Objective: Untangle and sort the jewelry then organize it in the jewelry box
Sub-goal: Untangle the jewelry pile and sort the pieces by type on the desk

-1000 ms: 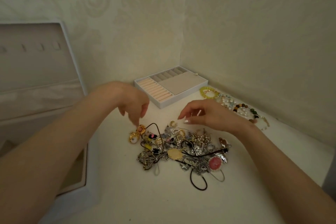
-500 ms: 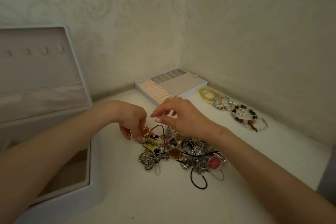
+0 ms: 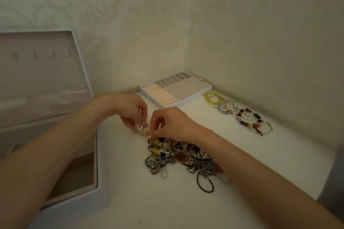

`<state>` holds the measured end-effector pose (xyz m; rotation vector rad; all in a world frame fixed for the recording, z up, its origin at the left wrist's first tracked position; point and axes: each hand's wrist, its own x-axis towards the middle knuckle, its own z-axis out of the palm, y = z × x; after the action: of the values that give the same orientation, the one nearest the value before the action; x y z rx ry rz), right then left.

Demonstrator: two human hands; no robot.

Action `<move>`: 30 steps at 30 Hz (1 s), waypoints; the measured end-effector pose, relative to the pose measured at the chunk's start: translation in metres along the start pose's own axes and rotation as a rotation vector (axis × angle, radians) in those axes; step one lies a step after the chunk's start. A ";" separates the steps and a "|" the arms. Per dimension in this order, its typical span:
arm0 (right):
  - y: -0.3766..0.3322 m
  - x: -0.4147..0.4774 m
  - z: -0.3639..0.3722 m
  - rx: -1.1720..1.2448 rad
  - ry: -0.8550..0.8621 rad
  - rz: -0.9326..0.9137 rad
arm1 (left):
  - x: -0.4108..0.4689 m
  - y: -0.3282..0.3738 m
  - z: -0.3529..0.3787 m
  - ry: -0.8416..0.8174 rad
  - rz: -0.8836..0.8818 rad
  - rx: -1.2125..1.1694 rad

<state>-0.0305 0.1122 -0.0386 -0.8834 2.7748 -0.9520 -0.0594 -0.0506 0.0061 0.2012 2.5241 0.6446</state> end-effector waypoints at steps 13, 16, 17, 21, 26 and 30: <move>0.090 -0.024 -0.080 0.369 0.140 0.399 | 0.068 0.073 0.054 0.569 0.421 0.355; 0.097 -0.021 -0.079 0.342 0.100 0.464 | 0.077 0.066 0.062 0.584 0.432 0.331; 0.098 -0.020 -0.078 0.315 0.104 0.467 | 0.079 0.064 0.063 0.587 0.422 0.289; 0.100 -0.014 -0.067 0.118 0.212 0.434 | 0.079 0.059 0.062 0.600 0.408 0.204; 0.095 -0.016 -0.065 0.046 0.244 0.366 | 0.072 0.061 0.068 0.571 0.493 0.378; 0.092 -0.015 -0.064 -0.020 0.186 0.345 | 0.072 0.063 0.066 0.463 0.453 0.397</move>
<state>-0.0800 0.2140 -0.0426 -0.3108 2.9556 -0.9878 -0.0854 0.0497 -0.0454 0.8746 3.0681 0.3699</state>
